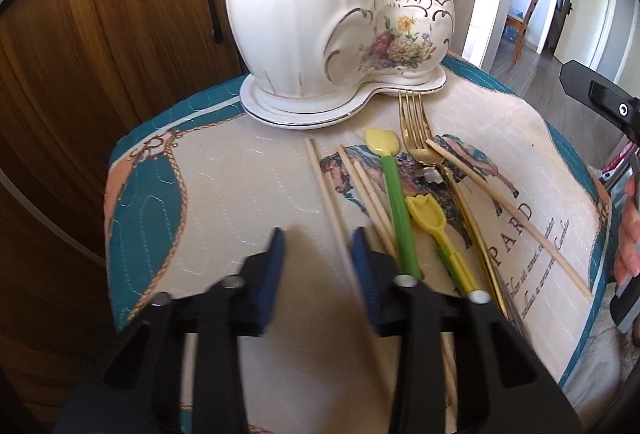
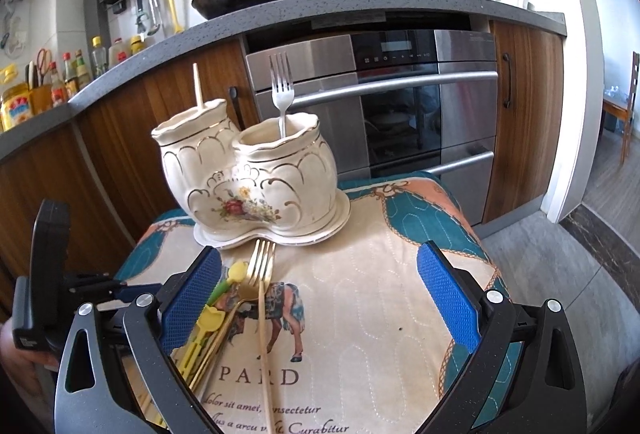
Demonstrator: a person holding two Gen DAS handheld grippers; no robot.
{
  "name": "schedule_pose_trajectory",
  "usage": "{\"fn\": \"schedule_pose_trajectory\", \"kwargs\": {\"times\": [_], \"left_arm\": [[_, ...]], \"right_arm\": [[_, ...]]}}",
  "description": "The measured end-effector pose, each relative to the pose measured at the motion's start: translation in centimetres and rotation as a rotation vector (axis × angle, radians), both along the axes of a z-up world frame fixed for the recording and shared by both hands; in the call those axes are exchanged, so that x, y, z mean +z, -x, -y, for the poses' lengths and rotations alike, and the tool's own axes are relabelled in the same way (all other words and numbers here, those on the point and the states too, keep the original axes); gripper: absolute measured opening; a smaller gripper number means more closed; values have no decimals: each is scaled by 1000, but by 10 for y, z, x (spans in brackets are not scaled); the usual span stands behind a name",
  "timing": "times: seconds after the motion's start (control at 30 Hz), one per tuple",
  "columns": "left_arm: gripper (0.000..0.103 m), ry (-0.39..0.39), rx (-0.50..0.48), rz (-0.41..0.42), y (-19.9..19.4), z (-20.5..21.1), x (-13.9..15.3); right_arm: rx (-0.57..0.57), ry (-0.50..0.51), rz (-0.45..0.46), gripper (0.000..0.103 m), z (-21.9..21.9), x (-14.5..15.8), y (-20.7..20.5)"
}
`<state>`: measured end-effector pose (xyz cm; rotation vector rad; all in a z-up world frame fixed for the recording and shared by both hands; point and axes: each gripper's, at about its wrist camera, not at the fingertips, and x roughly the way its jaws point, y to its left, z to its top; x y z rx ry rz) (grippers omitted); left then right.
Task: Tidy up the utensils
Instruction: 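Grasp another wooden chopstick with the left tool while the right tool grasps a gold fork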
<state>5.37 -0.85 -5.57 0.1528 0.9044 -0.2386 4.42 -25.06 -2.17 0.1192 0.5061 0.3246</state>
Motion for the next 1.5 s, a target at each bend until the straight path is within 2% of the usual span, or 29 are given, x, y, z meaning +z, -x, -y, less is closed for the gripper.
{"fn": "schedule_pose_trajectory", "kwargs": {"times": [0.13, 0.23, 0.33, 0.57, 0.63, 0.73, 0.83, 0.93, 1.03, 1.13, 1.3, 1.4, 1.5], "left_arm": [[15, -18, -1, 14, -2, 3, 0], [6, -13, -5, 18, -2, 3, 1], [6, 7, 6, 19, -2, -1, 2], [6, 58, 20, 84, 8, -8, 23], [6, 56, 7, 83, 8, -5, 23], [6, 36, 1, 76, 6, -3, 20], [6, 24, -12, 51, 7, -7, 15], [6, 8, -42, 10, 7, -8, 8], [6, 7, -80, -45, 8, -8, 4], [6, -25, -76, -67, 3, -5, 6], [8, -82, -102, -107, 2, 2, 6], [12, -94, -99, -136, 1, 0, 7], [12, -92, -94, -152, 0, -1, 8]], "right_arm": [[2, 3, 1, 97, -1, 0, 0], [8, 16, -7, 97, -3, -2, 0], [16, 32, -19, 97, -6, -3, -1], [101, 62, -101, 94, -33, -14, -2], [138, 82, -127, 76, -44, -18, -1], [193, 134, -181, 54, -66, -29, -2], [222, 146, -229, 39, -77, -38, -5], [222, 145, -247, 30, -80, -41, -8], [233, 129, -260, 26, -82, -41, -10], [230, 127, -280, 22, -82, -45, -13], [252, 98, -333, 20, -82, -52, -17], [259, 69, -350, 18, -79, -53, -17], [273, 12, -374, 16, -73, -55, -20]]}}
